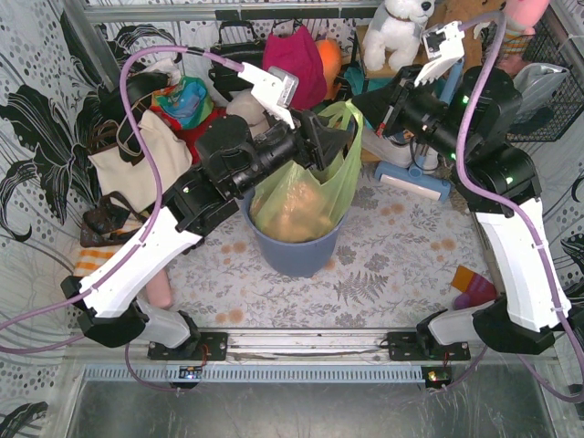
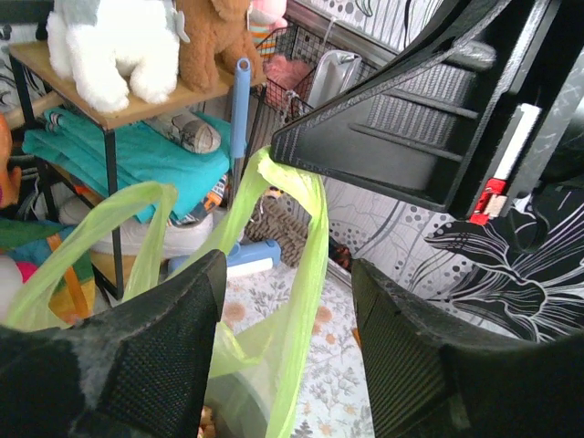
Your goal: Tie the trash bag
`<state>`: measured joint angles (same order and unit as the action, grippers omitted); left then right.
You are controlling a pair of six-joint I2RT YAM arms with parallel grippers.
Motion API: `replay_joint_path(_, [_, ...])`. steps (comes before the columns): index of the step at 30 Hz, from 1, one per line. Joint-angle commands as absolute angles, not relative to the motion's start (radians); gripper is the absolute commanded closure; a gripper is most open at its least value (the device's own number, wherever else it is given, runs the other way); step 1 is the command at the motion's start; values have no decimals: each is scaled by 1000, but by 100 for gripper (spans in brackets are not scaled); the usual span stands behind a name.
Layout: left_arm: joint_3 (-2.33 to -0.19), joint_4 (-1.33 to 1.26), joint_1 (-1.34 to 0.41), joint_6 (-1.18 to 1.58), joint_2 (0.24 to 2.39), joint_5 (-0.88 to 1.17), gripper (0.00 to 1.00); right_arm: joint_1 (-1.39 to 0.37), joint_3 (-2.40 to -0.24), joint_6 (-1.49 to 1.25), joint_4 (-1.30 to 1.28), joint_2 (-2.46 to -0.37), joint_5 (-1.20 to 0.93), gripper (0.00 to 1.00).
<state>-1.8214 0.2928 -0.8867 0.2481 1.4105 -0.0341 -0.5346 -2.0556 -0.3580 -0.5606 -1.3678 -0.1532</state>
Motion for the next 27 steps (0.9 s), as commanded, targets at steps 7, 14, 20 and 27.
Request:
replay_joint_path(7, [-1652, -97, -888, 59, 1377, -21, 24, -537, -2102, -401, -520, -1323, -193, 100])
replay_joint_path(14, [-1530, -312, -889, -20, 1367, 70, 6, -537, -2087, -412, -519, -1316, -201, 100])
replay_joint_path(20, [-1517, -407, -888, -37, 1386, 68, 6, -537, -2073, -413, -509, -1306, -201, 100])
replay_joint_path(27, [-1533, -429, -888, -55, 1406, 44, 18, -538, -2052, -414, -499, -1292, -201, 100])
